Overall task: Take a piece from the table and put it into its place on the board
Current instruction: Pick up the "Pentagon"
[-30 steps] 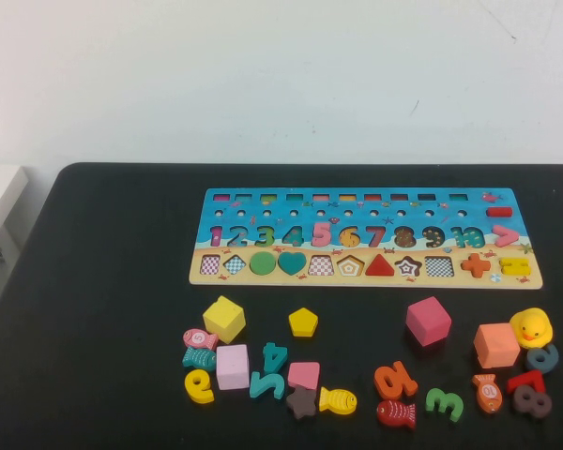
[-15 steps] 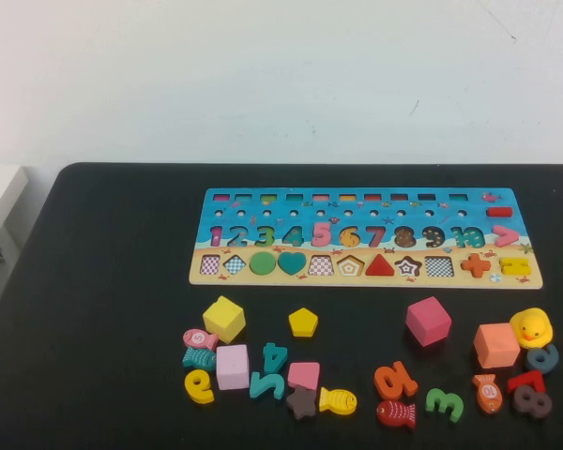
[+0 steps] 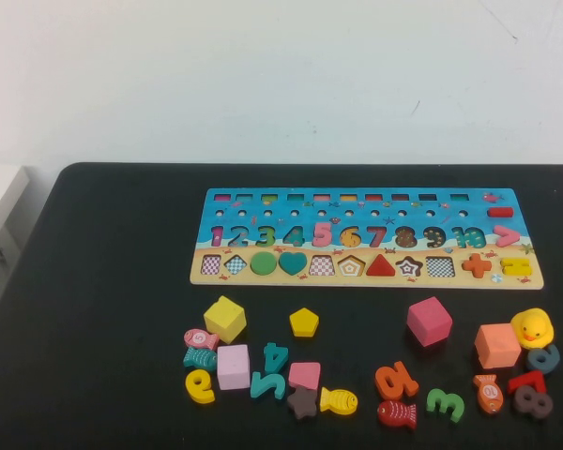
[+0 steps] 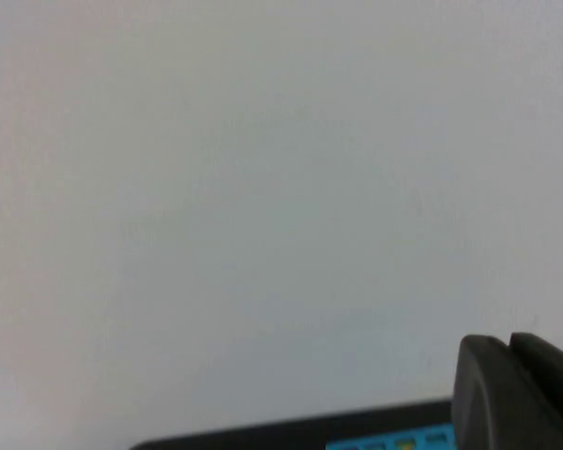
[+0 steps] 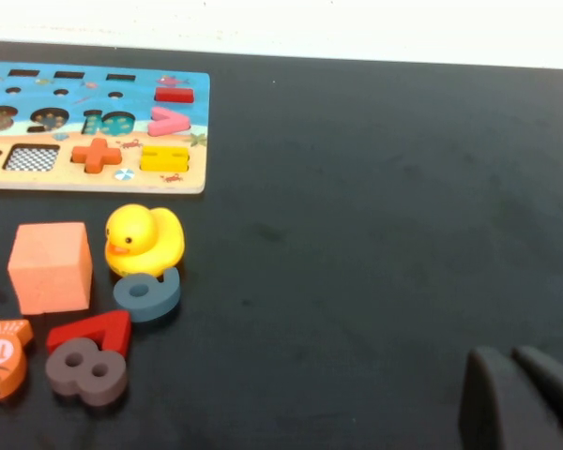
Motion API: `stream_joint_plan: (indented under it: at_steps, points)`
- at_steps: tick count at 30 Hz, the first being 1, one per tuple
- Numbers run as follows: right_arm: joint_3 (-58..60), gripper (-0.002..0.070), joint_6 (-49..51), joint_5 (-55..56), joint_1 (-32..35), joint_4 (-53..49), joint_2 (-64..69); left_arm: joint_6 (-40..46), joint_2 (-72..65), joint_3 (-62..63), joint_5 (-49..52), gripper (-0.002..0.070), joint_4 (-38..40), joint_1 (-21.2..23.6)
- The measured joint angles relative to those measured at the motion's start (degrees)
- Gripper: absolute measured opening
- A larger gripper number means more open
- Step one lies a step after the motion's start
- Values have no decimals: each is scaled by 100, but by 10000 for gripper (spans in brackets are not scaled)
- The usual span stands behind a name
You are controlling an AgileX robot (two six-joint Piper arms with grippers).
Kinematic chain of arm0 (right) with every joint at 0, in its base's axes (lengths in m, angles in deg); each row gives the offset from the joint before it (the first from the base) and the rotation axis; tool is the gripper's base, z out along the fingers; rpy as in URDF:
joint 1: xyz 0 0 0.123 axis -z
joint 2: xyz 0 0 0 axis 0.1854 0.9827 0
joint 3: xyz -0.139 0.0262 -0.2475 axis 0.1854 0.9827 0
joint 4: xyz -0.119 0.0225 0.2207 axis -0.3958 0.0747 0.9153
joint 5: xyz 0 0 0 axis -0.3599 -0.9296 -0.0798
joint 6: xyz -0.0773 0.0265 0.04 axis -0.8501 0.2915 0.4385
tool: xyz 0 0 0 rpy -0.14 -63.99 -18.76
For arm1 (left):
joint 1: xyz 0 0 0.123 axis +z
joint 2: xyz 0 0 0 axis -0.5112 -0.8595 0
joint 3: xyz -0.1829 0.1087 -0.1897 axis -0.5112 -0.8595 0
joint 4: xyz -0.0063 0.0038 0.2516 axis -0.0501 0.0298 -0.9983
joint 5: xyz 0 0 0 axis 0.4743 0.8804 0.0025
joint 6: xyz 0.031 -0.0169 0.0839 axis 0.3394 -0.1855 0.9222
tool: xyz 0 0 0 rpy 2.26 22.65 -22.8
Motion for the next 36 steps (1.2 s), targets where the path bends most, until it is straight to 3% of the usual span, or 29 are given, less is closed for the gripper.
stream_joint_plan:
  at_steps: [3, 13, 16, 21, 27, 36]
  points:
    - [0, 19, 0, 0, 0, 0, 0, 292, -790, 454, 483, -1, 49, 0]
    - [0, 19, 0, 0, 0, 0, 0, 628, -2979, 752, 7, -1, 701, 0]
    - [0, 19, 0, 0, 0, 0, 0, 1178, -3694, 793, 171, -1, 701, 0]
    - [0, 19, 0, 0, 0, 0, 0, 1247, -5230, 1356, 820, -1, 806, -66]
    - [0, 19, 0, 0, 0, 0, 0, 830, -7128, 2496, 1776, -1, 776, -753]
    - [0, 19, 0, 0, 0, 0, 0, -1204, -9080, 4085, 2219, 41, -853, -2149]
